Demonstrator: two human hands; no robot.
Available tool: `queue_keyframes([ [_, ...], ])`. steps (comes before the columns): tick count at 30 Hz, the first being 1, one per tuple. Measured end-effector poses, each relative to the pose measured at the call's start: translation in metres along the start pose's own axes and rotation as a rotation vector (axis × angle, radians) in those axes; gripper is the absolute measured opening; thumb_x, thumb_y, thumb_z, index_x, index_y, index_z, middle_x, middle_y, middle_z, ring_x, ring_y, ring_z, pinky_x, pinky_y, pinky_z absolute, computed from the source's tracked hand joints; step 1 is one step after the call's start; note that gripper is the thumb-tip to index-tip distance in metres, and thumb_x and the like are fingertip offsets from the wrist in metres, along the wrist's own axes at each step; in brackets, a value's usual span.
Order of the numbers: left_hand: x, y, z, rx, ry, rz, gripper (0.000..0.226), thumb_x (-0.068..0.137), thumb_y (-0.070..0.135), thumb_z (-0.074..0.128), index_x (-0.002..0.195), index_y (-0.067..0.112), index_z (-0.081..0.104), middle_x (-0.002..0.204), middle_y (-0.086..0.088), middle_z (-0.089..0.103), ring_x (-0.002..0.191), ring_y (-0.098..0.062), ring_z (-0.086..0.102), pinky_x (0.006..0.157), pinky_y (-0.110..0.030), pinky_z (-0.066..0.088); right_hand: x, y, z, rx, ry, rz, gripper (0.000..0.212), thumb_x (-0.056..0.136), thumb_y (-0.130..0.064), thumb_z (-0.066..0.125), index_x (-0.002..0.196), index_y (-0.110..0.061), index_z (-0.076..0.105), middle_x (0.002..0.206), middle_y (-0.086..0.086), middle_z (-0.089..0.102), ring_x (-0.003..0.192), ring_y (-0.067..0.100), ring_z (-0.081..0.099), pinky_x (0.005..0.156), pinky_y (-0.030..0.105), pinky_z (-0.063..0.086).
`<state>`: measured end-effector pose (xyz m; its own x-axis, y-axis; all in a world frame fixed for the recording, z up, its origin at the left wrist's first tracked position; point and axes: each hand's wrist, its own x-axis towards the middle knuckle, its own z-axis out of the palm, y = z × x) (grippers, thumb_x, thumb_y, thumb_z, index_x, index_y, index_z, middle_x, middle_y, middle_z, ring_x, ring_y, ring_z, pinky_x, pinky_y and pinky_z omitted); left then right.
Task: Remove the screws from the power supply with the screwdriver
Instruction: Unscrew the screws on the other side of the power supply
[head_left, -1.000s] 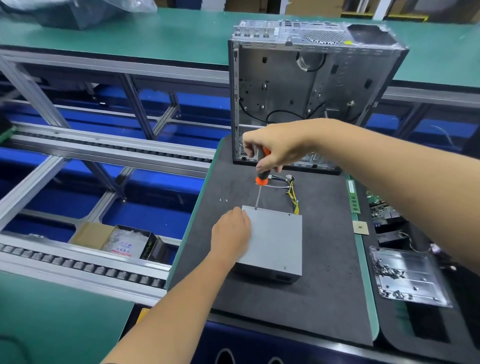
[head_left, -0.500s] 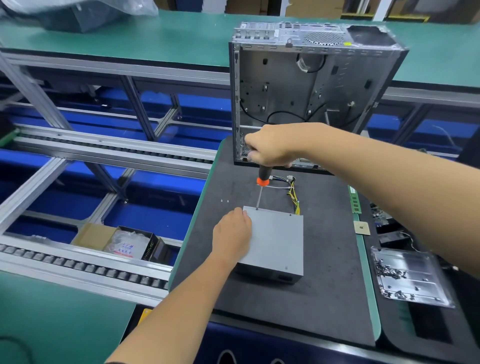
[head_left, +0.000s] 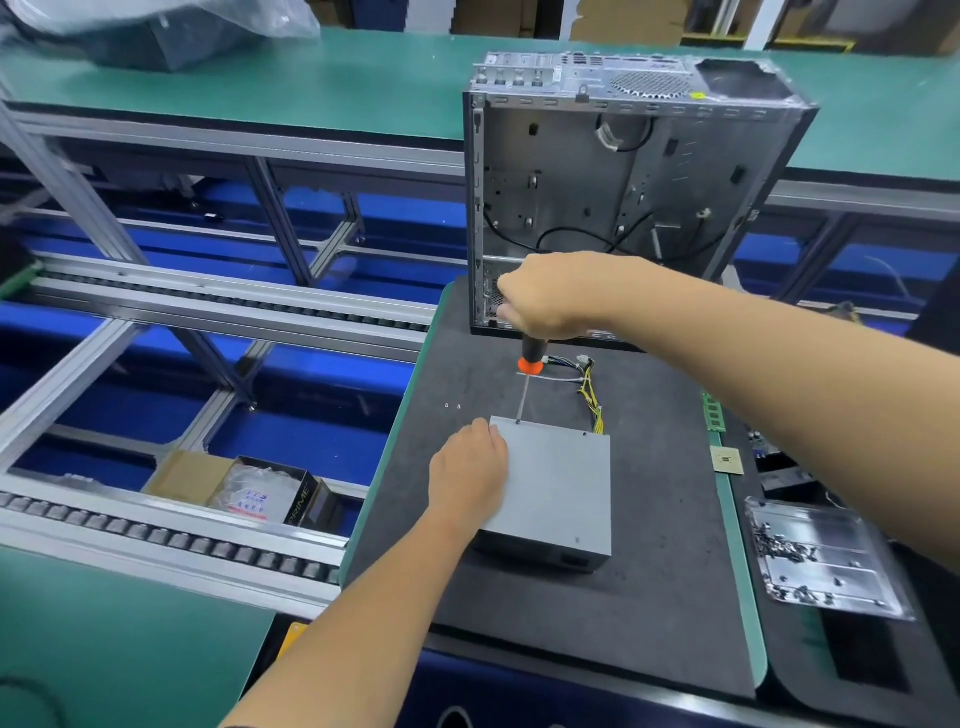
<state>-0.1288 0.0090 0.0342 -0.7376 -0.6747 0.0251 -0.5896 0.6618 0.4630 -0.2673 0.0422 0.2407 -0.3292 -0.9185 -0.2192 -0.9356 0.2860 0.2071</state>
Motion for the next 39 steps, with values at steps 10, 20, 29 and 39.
queue_keyframes([
  [10, 0.000, 0.000, 0.000, 0.045, -0.016, 0.031, 0.024, 0.101, 0.026, 0.027, 0.082, 0.018, 0.038, 0.077, 0.002, 0.046, 0.079, -0.026, 0.056, 0.065, -0.031, 0.037, -0.010, 0.006, 0.001, 0.556, -0.056, -0.103, 0.009, 0.084, -0.026, 0.061, 0.088, -0.020, 0.056, 0.082, -0.002, 0.068, 0.069, 0.018, 0.066, 0.061, 0.030, 0.048],
  [20, -0.002, 0.004, -0.004, -0.035, 0.038, 0.040, 0.020, 0.100, 0.027, 0.028, 0.098, 0.017, 0.046, 0.094, 0.001, 0.050, 0.086, -0.023, 0.053, 0.069, -0.038, 0.045, -0.012, 0.017, -0.004, 0.521, -0.090, -0.173, 0.027, 0.076, -0.004, 0.060, 0.096, -0.021, 0.054, 0.092, -0.008, 0.058, 0.080, 0.013, 0.054, 0.066, 0.032, 0.044],
  [29, -0.004, 0.005, -0.006, 0.081, 0.004, 0.331, 0.032, 0.092, 0.015, 0.041, 0.118, 0.016, 0.059, 0.103, -0.003, 0.064, 0.094, -0.026, 0.058, 0.069, -0.038, 0.045, -0.003, 0.008, 0.008, 0.231, 0.066, 0.030, 0.032, 0.097, -0.034, 0.039, 0.083, -0.010, 0.055, 0.076, 0.009, 0.063, 0.069, 0.026, 0.059, 0.055, 0.032, 0.038],
  [39, -0.002, 0.004, -0.005, -0.009, 0.042, 0.255, 0.021, 0.093, 0.022, 0.043, 0.111, 0.016, 0.051, 0.080, -0.001, 0.063, 0.075, -0.025, 0.060, 0.063, -0.035, 0.044, -0.006, 0.006, 0.004, 0.349, -0.025, 0.093, 0.028, 0.095, -0.034, 0.040, 0.090, -0.010, 0.053, 0.079, 0.010, 0.068, 0.059, 0.026, 0.067, 0.060, 0.033, 0.050],
])
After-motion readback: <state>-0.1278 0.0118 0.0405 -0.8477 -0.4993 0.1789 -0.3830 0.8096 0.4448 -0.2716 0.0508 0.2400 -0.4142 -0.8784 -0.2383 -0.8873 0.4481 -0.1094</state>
